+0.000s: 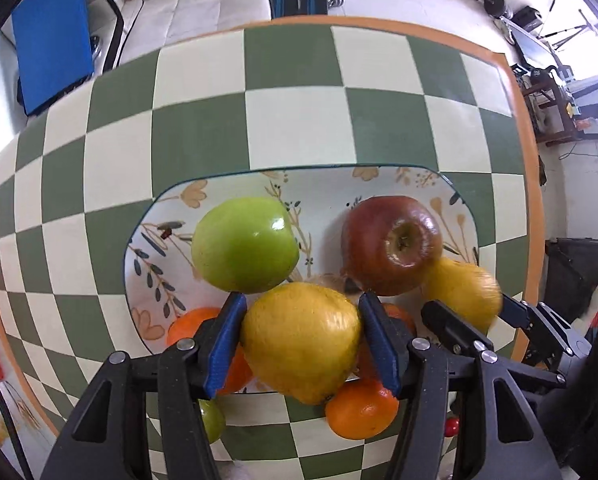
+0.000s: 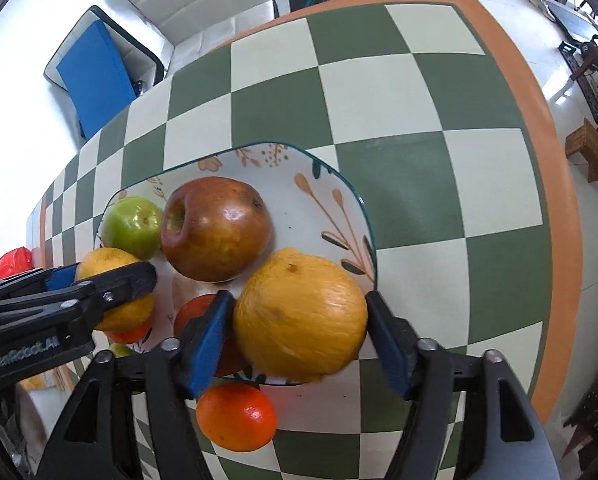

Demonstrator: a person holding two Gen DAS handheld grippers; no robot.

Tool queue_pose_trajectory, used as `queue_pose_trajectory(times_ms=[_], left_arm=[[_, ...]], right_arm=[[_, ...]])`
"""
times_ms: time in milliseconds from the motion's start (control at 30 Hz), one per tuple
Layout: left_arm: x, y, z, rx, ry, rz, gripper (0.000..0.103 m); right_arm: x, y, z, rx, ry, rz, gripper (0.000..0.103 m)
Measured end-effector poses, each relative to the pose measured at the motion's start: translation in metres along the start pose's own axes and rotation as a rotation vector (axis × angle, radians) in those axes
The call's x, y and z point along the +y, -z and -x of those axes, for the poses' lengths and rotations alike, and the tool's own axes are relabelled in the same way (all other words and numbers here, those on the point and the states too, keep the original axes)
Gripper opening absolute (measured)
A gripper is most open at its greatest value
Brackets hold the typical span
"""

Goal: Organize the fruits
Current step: 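Place the yellow citrus on the plate with the right tool while the left tool places the lemon, then open both tools and withdraw them from the plate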

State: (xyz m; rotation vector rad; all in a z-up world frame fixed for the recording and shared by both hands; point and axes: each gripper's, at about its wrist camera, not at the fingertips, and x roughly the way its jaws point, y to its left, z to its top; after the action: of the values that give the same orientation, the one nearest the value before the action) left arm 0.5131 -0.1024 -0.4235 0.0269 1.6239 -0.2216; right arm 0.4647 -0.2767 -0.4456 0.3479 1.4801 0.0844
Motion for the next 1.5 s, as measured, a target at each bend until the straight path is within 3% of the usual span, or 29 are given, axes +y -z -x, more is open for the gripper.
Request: queue_pose_trajectory(times_ms=[33,67,100,133,300,667,933,1500], left_arm=[[0.001,0.000,0.001,-0.007,0.004,0.004,0.064],[0.002,0.000,0.003,-0.022,-0.002,0.000,0.072],[0.003,0.000,0.005,-0.037,-0.023,-0.002,0.085],[0.004,0.000,0.007,-0.049,-0.023,0.001,0.088],[0.020,0.005,0.017,-0.089,-0.045,0.028,0.088],[0.044,0.046,0.029,-0.165,-0.138,0.074,0.087],[0.043,0.084,0.054,-0.223,-0.143,0.077,0.087],[0.025,0.181,0.145,-0.441,-0.140,0.058,0.088]], right_arm=[[0.001,0.000,0.000,-0.001,0.011,0.002,0.088],[0.002,0.001,0.001,-0.008,0.026,0.013,0.090],[0.002,0.001,0.003,-0.018,0.037,0.019,0.090],[0.002,0.002,0.004,-0.020,0.044,0.020,0.090],[0.001,0.006,0.006,-0.012,0.085,0.028,0.095],[0.038,0.027,0.024,-0.056,0.215,0.122,0.095],[0.056,0.052,0.053,-0.101,0.214,0.134,0.095],[0.074,0.141,0.156,-0.257,0.194,0.144,0.095]])
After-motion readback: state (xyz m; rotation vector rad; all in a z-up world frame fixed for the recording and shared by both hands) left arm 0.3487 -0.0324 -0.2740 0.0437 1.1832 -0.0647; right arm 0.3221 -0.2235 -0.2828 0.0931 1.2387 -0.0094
